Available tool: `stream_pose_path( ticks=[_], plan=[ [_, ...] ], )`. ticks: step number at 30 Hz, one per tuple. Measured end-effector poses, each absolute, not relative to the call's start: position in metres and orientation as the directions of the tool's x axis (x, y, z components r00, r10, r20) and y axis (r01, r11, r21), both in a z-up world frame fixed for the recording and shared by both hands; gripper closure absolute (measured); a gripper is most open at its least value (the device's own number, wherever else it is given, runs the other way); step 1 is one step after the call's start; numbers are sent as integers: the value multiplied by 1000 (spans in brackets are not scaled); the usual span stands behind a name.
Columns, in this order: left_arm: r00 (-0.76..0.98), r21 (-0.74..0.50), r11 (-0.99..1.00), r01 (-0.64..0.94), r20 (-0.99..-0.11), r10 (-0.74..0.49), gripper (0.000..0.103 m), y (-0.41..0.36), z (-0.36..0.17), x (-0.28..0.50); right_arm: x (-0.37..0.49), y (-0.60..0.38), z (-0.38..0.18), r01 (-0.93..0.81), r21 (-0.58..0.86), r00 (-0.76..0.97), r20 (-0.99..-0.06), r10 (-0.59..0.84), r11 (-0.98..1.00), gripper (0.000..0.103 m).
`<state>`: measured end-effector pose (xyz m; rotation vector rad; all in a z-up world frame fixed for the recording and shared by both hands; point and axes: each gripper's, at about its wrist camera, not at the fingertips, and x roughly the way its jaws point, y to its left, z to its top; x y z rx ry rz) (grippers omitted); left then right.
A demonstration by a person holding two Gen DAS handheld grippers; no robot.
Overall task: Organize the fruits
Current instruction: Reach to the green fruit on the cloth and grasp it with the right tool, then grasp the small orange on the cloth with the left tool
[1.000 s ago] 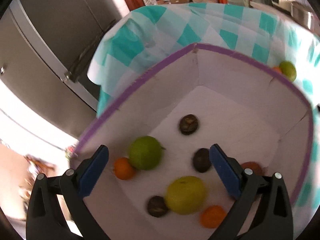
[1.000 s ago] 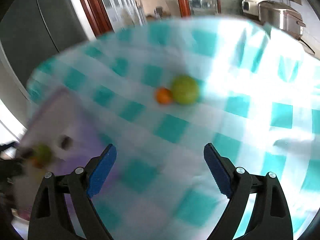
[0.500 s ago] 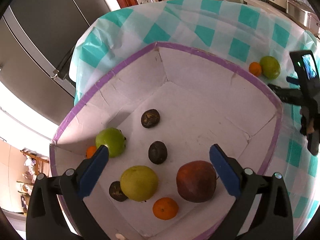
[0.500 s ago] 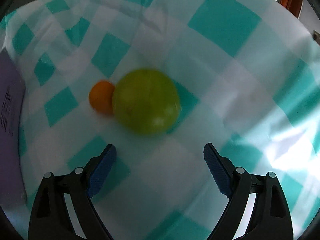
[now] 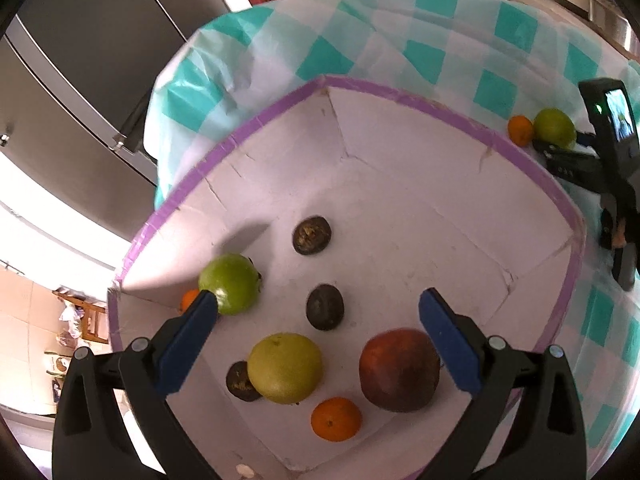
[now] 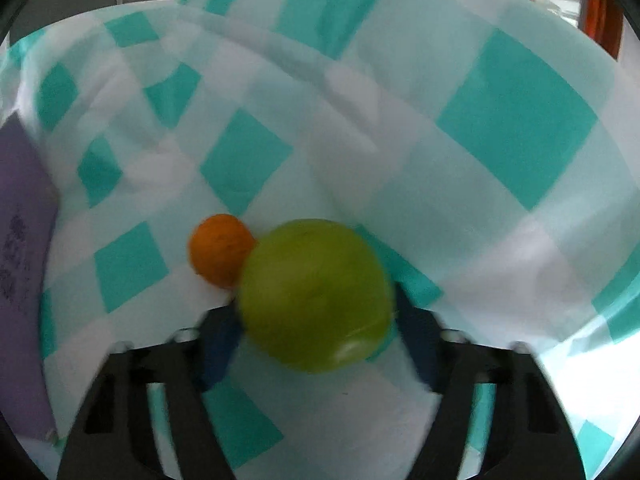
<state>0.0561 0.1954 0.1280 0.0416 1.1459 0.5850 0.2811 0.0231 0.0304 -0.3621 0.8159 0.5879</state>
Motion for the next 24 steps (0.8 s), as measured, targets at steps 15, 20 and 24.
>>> stream_pose_path(
  ticks=[15, 20, 24],
  plan=[
    [454, 85, 942, -325, -859, 234, 2, 134, 176, 169, 264, -80, 31, -420, 142, 522, -770, 367, 896, 40],
    [385, -18, 961, -275, -918, 93, 2, 88, 138, 225, 233, -112, 33, -390, 173, 528, -763, 374, 904, 40],
    [345, -10, 953, -303, -933, 100, 2, 76, 99, 259, 228, -117, 22, -398, 203, 516, -757, 401, 895, 40]
  ],
)
